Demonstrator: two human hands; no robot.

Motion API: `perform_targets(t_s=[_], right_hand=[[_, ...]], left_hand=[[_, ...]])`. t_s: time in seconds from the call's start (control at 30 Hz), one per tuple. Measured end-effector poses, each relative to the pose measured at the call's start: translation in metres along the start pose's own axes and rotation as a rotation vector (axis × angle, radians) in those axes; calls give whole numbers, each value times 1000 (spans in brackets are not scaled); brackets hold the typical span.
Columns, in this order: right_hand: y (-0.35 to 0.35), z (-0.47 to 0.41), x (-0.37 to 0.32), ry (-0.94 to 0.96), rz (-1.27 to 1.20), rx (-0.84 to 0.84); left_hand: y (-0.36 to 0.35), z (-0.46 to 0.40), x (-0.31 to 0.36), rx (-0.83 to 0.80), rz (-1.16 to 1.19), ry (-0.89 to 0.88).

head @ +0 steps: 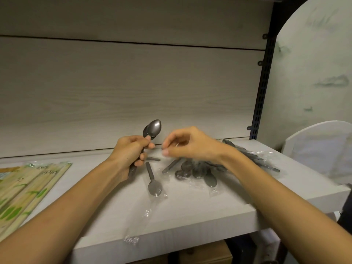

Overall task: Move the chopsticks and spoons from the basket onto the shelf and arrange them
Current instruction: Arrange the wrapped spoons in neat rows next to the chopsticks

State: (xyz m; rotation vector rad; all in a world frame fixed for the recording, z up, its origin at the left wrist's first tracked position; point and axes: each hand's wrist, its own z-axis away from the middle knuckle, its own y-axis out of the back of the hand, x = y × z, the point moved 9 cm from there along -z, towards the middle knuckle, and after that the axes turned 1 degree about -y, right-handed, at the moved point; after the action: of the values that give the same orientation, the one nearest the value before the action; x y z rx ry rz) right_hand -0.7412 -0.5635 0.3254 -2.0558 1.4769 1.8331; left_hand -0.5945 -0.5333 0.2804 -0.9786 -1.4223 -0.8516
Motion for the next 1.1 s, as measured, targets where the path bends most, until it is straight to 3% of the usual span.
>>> perform_targets(t_s=[0.1, 0.2, 0.37, 0.53, 0.67, 0.83, 0.9, 1.0, 1.1], right_hand=[[-36, 14, 2, -48, 229, -357], [-50, 21, 6, -36, 341, -481], [-28, 12, 8, -66, 272, -158], [21, 16, 15, -140, 478, 199], [63, 37, 33, -274, 462, 311], [123, 71, 54, -427, 529, 608], [134, 78, 62, -473, 550, 619], [126, 76, 69, -490, 545, 477], [116, 72, 75, -536, 695, 384]], left_hand=[[3, 2, -1, 10, -10, 23], [0, 4, 1, -9, 38, 15], [1, 6, 4, -22, 98, 29], [11, 2, 14, 36, 157, -61], [0, 3, 15, -50, 138, -77], [-23, 14, 5, -193, 89, -31], [-31, 18, 4, -240, 69, -32], [-36, 20, 3, -279, 40, -38], [-37, 19, 0, -291, 32, -35]])
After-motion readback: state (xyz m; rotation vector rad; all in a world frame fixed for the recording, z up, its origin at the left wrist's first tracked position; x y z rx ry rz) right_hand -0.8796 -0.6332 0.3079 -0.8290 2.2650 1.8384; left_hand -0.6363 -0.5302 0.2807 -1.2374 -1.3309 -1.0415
